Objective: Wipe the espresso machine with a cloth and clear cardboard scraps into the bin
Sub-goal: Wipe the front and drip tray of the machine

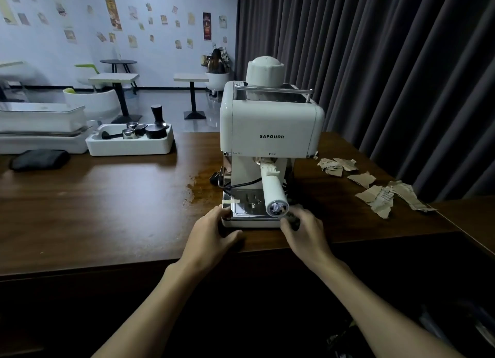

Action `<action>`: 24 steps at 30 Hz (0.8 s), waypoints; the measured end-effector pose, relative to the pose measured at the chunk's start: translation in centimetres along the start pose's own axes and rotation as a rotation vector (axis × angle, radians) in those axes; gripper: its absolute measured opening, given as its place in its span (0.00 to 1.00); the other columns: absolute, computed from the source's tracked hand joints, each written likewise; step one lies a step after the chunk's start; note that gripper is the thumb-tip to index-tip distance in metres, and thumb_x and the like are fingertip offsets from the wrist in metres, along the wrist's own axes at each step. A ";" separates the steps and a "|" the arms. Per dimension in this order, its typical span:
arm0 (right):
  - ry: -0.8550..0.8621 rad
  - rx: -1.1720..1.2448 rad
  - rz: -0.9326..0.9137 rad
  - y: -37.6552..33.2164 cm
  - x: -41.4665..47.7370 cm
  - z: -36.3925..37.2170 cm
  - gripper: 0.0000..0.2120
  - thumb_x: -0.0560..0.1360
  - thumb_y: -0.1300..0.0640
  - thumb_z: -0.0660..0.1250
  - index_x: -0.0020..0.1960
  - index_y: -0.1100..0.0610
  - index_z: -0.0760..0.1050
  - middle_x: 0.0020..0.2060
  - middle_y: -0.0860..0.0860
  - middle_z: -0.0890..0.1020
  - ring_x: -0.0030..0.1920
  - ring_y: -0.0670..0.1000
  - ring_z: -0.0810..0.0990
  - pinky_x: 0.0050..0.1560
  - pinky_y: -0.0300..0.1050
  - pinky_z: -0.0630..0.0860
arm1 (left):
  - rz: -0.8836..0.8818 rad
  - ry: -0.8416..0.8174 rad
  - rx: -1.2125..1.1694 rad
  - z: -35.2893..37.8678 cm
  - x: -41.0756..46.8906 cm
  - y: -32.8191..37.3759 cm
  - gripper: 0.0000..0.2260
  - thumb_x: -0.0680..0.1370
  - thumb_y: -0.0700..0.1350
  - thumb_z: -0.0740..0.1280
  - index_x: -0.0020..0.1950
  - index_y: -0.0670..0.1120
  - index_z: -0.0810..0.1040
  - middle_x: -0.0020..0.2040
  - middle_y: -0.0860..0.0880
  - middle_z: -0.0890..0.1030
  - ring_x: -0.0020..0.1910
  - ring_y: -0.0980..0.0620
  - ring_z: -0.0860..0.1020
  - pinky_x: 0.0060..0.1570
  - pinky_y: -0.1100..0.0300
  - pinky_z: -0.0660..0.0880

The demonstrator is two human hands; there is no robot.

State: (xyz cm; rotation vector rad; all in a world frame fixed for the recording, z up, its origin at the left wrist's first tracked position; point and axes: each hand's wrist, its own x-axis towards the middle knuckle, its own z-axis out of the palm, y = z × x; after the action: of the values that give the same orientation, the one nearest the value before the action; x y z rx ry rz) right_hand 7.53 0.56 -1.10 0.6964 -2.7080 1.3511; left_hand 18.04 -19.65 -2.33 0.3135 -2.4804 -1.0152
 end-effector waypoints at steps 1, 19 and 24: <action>-0.017 0.009 -0.004 0.0 0.3 -0.1 0.14 0.78 0.55 0.65 0.63 0.53 0.78 0.57 0.55 0.78 0.58 0.53 0.77 0.57 0.47 0.75 | 0.014 0.009 0.009 0.0 -0.2 0.0 0.25 0.72 0.50 0.76 0.68 0.51 0.75 0.59 0.61 0.76 0.61 0.55 0.75 0.58 0.65 0.71; -0.087 -0.038 0.002 2.7 1.4 -5.2 0.24 0.71 0.49 0.75 0.63 0.52 0.70 0.59 0.52 0.70 0.55 0.50 0.73 0.52 0.40 0.67 | 0.127 0.162 0.206 4.4 -1.9 6.6 0.15 0.74 0.44 0.71 0.60 0.50 0.78 0.57 0.50 0.76 0.55 0.52 0.71 0.54 0.56 0.68; -0.237 -0.432 -0.115 5.0 1.2 -7.9 0.30 0.73 0.33 0.64 0.71 0.41 0.65 0.66 0.45 0.72 0.64 0.53 0.68 0.57 0.52 0.61 | 0.155 0.093 0.016 7.5 -2.1 11.3 0.09 0.74 0.43 0.68 0.54 0.50 0.78 0.50 0.51 0.79 0.49 0.51 0.78 0.49 0.50 0.76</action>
State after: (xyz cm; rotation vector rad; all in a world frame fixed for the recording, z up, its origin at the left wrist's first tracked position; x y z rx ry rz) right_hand 3.10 8.79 0.28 0.9928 -2.9332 0.6563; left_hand 15.83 -6.37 0.25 0.1663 -2.3883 -0.8978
